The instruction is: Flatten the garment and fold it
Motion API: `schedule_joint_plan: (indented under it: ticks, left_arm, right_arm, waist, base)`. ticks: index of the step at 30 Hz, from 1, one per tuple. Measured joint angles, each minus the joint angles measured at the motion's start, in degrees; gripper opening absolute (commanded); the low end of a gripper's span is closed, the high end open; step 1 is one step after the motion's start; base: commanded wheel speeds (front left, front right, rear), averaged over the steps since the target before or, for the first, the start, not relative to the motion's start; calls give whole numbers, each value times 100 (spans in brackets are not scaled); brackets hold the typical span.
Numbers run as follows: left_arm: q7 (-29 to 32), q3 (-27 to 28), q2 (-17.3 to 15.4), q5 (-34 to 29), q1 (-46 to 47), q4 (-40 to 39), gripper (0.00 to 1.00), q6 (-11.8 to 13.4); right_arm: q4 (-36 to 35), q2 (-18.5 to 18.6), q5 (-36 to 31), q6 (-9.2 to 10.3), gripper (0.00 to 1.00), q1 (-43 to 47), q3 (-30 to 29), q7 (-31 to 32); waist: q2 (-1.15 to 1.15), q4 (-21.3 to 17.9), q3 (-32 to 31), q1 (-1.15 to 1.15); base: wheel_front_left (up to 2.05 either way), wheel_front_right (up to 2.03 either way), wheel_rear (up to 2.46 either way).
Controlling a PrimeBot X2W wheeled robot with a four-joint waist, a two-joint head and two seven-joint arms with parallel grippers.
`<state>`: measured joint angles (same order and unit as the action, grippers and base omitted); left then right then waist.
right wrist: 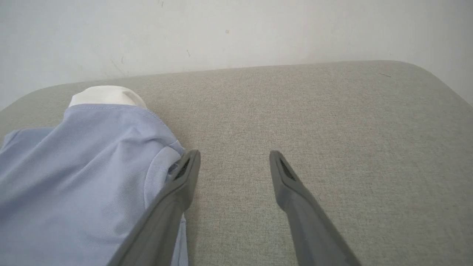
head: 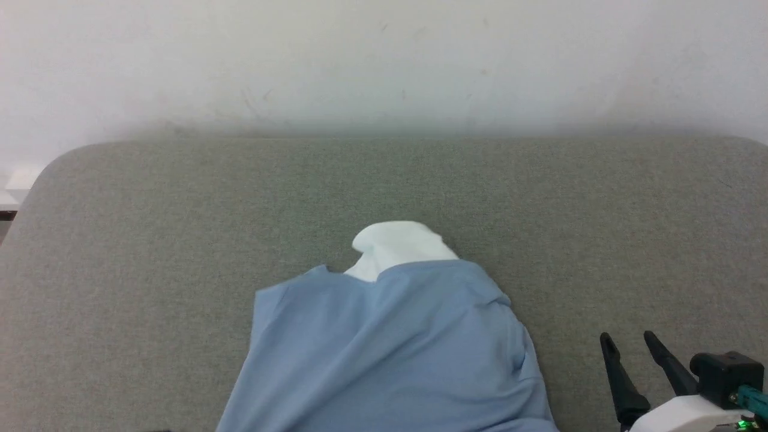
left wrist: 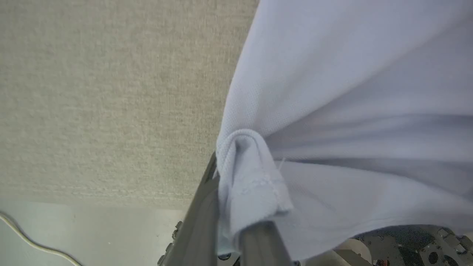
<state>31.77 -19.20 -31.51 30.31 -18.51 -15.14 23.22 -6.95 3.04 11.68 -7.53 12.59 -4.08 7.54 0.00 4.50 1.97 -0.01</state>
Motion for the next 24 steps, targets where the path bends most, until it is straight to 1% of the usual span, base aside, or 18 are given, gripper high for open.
schedule_joint_plan:
  ticks: [4,5,6,8,11,16,18,20,24]
  left_arm:
    - [101,134,134,521,-540,302,0,53]
    - [104,148,192,635,-619,365,35,48]
    - [93,159,243,705,-671,419,100,18]
    - [-116,213,310,736,-683,448,100,-9]
    - [-727,404,369,558,-524,422,100,-44]
    - [-1779,712,485,229,97,353,100,-60]
    - [-2036,724,509,129,345,383,100,-154]
    - [-2167,708,528,77,640,493,100,-229]
    - [-2051,563,525,79,1390,971,100,-544]
  right_arm:
    - [0,-1,0,0,100,54,25,32]
    - [-1,-1,0,0,100,64,27,49]
    - [0,-1,0,0,100,70,27,51]
    - [-1,-1,0,0,100,77,16,51]
    - [-4,0,1,0,100,144,-15,56]
    - [-12,-1,42,0,100,186,-30,100]
    - [-26,-1,42,0,100,181,-21,100]
    - [-47,0,42,0,100,177,-22,101]
    - [-96,0,42,0,100,125,-5,109]
  waist:
    - [0,80,-87,0]
    - [0,86,-107,0]
    - [0,88,-125,0]
    - [0,85,-155,0]
    - [0,89,-196,0]
    - [0,71,-233,0]
    - [0,50,-222,0]
    - [0,37,-188,0]
    - [0,20,-70,1]
  base:
    - [0,0,0]
    - [0,0,0]
    - [0,0,0]
    - [0,0,0]
    - [0,0,0]
    - [0,0,0]
    - [0,0,0]
    - [0,0,0]
    - [0,0,0]
